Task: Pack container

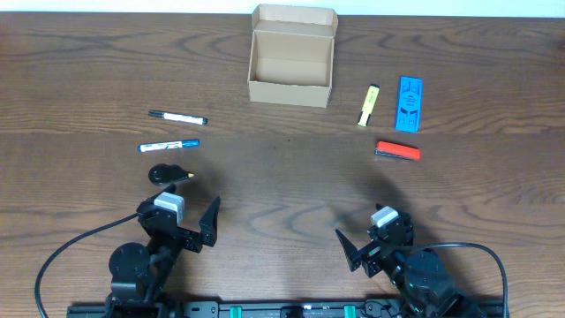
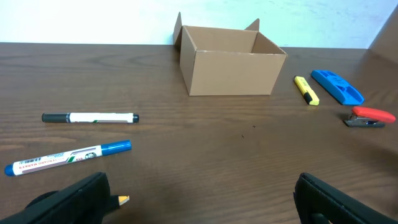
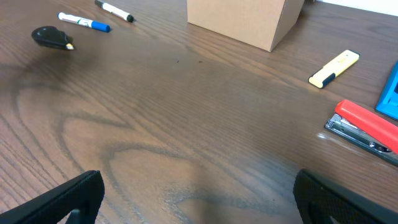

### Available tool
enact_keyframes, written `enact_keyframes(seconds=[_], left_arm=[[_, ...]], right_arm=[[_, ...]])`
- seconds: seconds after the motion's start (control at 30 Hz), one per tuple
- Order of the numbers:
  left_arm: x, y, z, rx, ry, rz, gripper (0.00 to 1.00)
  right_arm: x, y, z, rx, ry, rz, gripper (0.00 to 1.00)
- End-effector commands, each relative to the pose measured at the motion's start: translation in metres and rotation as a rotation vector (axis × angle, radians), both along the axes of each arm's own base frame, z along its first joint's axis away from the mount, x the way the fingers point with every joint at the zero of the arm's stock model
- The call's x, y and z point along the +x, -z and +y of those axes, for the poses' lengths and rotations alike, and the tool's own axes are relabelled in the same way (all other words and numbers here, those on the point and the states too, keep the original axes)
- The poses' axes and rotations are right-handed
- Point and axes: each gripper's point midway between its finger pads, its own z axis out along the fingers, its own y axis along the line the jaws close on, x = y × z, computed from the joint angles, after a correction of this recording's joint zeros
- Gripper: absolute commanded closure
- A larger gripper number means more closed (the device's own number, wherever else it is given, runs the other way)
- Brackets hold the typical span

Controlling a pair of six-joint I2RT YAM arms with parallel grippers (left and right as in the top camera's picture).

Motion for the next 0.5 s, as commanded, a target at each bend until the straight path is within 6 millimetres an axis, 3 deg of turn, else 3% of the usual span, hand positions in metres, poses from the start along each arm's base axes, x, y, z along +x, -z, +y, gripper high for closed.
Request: enact_keyframes(seconds=[0.0,0.47], left_arm=[[0.0002,0.0114,0.0009,0.015,0.0,0.018,0.05],[0.0002,0.0114,0.0009,0.015,0.0,0.018,0.05]], right_arm=[[-0.0004,-0.0005,0.0007,-0.005,-0.007,-0.011,0.01],[-0.0005,-0.0004,0.0007,-0.006,-0.007,-0.011,0.01]])
